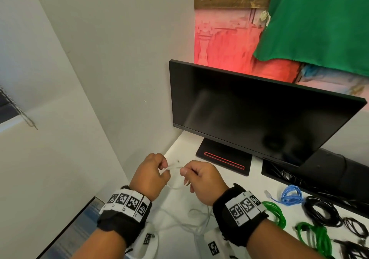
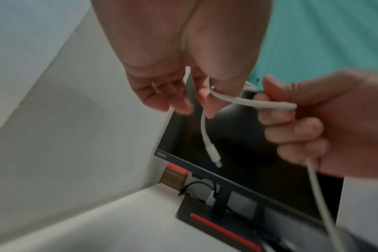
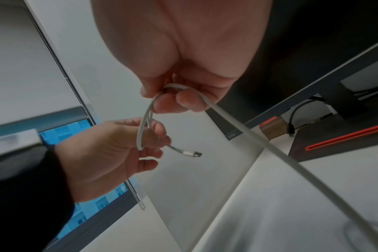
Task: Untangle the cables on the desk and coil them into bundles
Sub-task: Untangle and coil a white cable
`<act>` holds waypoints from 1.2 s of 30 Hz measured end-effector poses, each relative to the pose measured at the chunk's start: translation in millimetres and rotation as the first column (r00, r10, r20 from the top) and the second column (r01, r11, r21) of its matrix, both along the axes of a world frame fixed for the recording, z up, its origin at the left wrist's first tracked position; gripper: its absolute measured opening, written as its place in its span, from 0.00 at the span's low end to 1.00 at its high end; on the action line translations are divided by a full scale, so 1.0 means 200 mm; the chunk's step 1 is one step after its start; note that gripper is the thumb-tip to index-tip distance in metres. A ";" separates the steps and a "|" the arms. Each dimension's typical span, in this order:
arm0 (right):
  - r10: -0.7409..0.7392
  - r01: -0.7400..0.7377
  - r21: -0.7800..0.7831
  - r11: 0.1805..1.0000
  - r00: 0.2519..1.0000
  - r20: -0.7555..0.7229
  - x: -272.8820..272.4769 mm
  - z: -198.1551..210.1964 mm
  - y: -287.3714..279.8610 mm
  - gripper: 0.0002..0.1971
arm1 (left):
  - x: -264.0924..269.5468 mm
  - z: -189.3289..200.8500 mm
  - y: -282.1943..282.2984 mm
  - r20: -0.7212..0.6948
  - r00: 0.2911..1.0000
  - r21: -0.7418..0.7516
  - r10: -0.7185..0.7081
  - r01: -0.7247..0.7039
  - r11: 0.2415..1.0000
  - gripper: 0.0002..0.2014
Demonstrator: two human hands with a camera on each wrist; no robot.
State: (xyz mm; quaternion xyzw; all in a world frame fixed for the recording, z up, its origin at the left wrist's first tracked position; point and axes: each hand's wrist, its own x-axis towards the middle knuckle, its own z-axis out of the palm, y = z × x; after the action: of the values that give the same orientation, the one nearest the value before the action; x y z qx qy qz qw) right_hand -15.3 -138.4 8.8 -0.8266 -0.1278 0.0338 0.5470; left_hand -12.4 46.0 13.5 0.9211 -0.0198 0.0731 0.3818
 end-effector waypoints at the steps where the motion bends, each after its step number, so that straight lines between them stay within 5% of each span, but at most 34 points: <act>1: 0.015 -0.015 0.003 1.000 1.000 -0.012 0.00 0.00 0.00 0.15 | 0.00 -0.01 0.01 -0.008 1.000 -0.014 0.000 0.000 1.000 0.10; 4: -0.009 0.010 0.037 0.999 1.000 -0.025 0.02 0.00 -0.01 0.14 | -0.01 0.00 0.01 -0.160 0.980 -0.306 -0.118 0.065 0.950 0.06; 5: -0.027 0.028 0.045 0.999 0.999 -0.019 0.03 0.00 -0.02 0.14 | -0.02 0.02 0.00 -0.210 0.961 -0.474 -0.182 0.062 0.878 0.02; 8: -0.054 0.053 0.035 0.998 0.998 0.025 0.05 0.00 -0.02 0.15 | -0.03 0.05 -0.04 -0.299 0.906 -0.846 -0.300 -0.106 0.522 0.13; 10: -0.058 0.057 0.023 0.998 0.997 0.043 0.05 0.00 -0.01 0.15 | -0.04 0.08 -0.06 -0.348 0.869 -0.914 -0.352 -0.231 0.333 0.13; 13: -0.046 0.045 0.057 0.997 0.999 0.013 0.04 -0.01 0.00 0.14 | -0.04 0.11 -0.07 -0.391 0.815 -0.919 -0.429 -0.323 0.225 0.12; 17: 0.113 -0.057 0.217 0.975 0.959 -0.259 0.05 -0.07 -0.06 0.16 | 0.01 0.18 -0.03 -0.285 0.890 -0.955 -0.356 -0.295 0.029 0.11; 20: 0.129 -0.129 0.021 0.991 0.931 -0.341 0.04 -0.16 -0.14 0.06 | 0.05 0.25 0.05 -0.200 0.928 -0.969 -0.314 -0.235 -0.075 0.12; 25: -0.284 0.286 -0.025 0.958 0.933 -0.219 0.10 -0.17 -0.15 0.08 | 0.04 0.27 0.06 -0.135 0.952 -0.991 -0.274 -0.132 0.029 0.10; 27: -0.329 0.313 -0.110 0.943 0.928 -0.173 0.10 -0.13 -0.11 0.08 | 0.04 0.26 0.02 -0.098 0.965 -0.991 -0.245 -0.072 0.113 0.09; 29: -0.181 0.134 -0.277 0.951 0.972 -0.150 0.08 -0.10 -0.04 0.09 | 0.04 0.25 -0.02 -0.067 0.964 -0.959 -0.258 0.010 0.284 0.08; 32: 0.151 -0.191 -0.419 0.887 0.980 -0.129 0.00 -0.07 0.05 0.07 | 0.04 0.23 -0.07 -0.083 0.950 -0.721 -0.303 0.153 0.676 0.07; 36: 0.281 -0.290 -0.126 0.949 0.956 -0.085 -0.02 0.03 0.05 0.11 | 0.02 0.15 -0.06 -0.078 0.938 -0.397 -0.338 0.282 0.874 0.07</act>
State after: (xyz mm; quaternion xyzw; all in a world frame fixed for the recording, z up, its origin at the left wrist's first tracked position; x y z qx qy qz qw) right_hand -19.2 -127.5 15.8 -0.8334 -0.2254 0.1488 0.4822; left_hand -8.2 34.3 44.3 0.8173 -0.1250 -0.0539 0.5600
